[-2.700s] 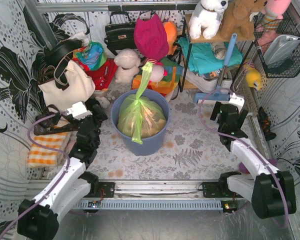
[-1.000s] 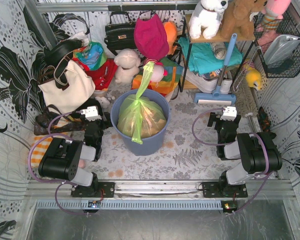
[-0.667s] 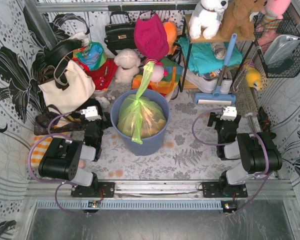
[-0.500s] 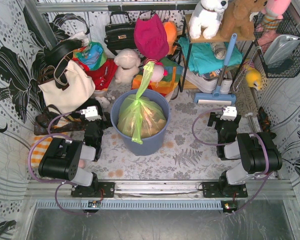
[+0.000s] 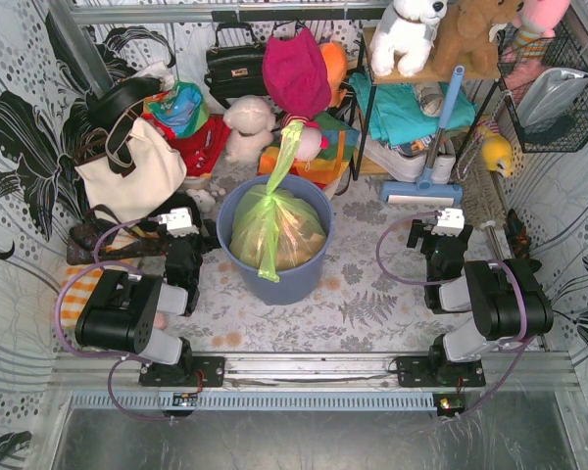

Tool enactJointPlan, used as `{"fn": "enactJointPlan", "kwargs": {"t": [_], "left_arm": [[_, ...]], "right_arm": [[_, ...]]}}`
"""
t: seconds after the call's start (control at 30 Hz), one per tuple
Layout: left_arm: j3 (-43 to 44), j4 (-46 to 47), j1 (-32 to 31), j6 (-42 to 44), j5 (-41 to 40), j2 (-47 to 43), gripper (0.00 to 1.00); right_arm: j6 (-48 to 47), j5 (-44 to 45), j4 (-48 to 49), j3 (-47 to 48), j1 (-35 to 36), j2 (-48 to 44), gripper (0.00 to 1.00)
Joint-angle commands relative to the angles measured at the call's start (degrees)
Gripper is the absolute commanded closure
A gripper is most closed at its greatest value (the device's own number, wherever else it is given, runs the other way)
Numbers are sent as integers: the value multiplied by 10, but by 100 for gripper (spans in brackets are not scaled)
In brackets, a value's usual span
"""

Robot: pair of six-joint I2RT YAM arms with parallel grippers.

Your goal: Tie the trash bag

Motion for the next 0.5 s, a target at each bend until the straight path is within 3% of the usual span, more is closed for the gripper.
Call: {"fn": "enactJointPlan", "kwargs": {"t": [0.0, 0.47], "left_arm": [[9, 39, 3, 2, -1, 2, 2], [11, 34, 15, 2, 22, 2, 2]], "right_arm": [[-2, -7, 18, 0, -4, 1, 3], [1, -12, 13, 1, -7, 1, 3]]}}
